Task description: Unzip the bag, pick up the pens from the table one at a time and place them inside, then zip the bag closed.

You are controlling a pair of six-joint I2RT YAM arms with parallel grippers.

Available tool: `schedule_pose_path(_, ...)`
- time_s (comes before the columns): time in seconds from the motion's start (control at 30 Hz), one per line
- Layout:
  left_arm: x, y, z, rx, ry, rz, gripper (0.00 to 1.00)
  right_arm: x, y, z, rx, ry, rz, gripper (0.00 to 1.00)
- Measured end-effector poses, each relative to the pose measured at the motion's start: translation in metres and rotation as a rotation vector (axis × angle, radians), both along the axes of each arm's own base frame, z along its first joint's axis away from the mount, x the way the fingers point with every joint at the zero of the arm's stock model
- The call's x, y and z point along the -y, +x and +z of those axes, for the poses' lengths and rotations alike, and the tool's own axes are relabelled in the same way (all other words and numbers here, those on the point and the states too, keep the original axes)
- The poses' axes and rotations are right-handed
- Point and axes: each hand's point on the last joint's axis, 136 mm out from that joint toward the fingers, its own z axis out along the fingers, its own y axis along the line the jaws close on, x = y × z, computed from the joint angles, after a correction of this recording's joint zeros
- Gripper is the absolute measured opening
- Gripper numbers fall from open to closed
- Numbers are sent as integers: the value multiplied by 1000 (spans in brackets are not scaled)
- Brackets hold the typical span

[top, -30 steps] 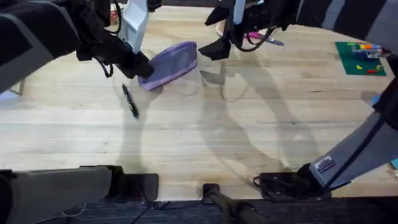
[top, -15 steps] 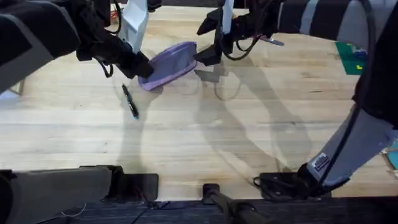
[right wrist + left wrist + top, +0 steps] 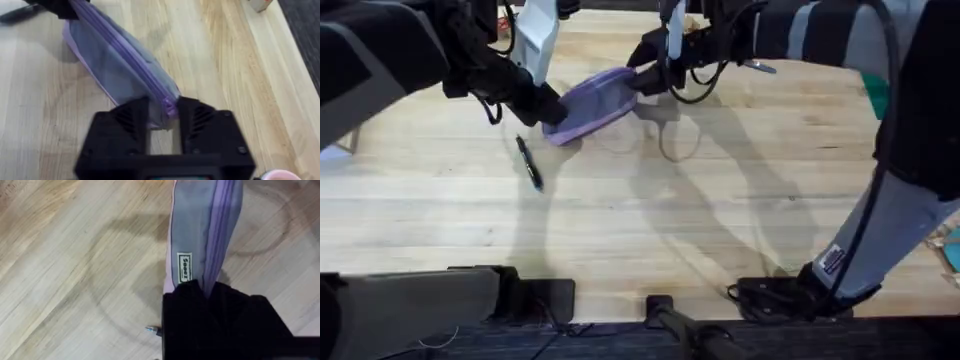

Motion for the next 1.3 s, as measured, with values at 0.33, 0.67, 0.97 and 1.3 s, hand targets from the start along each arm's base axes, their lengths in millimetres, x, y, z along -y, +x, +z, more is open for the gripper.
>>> schedule_pose_path(0.33, 0, 1, 0, 2, 2, 1, 42, 0, 0, 0, 5, 0, 2, 36)
schedule_pose_path(0.67, 0, 0, 0, 2, 1, 0, 42, 4, 1, 1, -5, 11, 2, 29)
schedule_pose_path(0.97, 1, 1, 1, 4, -3, -2, 42, 8, 0, 4, -20, 36, 10, 31)
schedule_pose_path(1.3, 2, 1, 2, 5, -11, -5, 42, 9, -2, 25, 13, 45, 8, 31)
